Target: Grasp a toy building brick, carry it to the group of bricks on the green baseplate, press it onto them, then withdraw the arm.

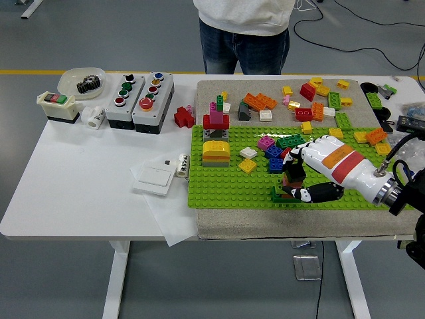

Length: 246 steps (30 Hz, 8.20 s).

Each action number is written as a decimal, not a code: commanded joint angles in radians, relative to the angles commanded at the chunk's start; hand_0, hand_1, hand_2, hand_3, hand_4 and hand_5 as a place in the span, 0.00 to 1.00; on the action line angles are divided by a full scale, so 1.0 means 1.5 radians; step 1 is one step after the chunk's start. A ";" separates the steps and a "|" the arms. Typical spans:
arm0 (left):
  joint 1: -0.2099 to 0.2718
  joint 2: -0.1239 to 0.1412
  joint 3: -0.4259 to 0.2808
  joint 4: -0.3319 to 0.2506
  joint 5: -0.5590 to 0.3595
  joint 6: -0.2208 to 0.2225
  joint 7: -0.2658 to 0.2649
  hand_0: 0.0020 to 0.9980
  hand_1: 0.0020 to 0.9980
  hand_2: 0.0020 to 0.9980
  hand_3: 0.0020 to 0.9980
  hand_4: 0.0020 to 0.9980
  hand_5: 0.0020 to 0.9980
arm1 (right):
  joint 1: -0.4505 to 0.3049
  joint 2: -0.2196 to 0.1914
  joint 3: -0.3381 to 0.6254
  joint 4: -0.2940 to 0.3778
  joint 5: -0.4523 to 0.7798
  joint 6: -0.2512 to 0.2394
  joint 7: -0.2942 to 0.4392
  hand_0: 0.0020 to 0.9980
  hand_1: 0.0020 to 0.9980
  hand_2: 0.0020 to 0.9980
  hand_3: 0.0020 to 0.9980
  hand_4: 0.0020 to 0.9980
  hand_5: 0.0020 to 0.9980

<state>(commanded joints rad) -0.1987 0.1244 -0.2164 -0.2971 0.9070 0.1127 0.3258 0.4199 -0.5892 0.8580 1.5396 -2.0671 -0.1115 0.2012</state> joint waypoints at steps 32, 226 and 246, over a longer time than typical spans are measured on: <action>-0.003 0.000 0.004 0.000 -0.006 0.002 -0.002 0.48 0.58 0.64 0.58 0.60 0.67 | -0.003 -0.003 0.012 0.013 -0.004 -0.011 0.000 0.39 0.48 0.58 0.55 0.76 0.43; -0.003 0.002 0.009 -0.003 0.000 0.004 -0.001 0.48 0.58 0.64 0.58 0.60 0.67 | -0.006 0.016 -0.027 -0.043 -0.002 -0.056 0.045 0.35 0.46 0.55 0.53 0.72 0.41; 0.000 0.002 0.007 -0.003 0.006 0.001 -0.001 0.48 0.58 0.64 0.58 0.60 0.67 | -0.009 0.017 -0.020 -0.038 0.004 -0.062 0.049 0.35 0.46 0.55 0.54 0.72 0.41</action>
<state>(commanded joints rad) -0.1986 0.1281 -0.2061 -0.3013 0.9162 0.1134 0.3249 0.4061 -0.5639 0.8276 1.4824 -2.0613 -0.2045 0.2752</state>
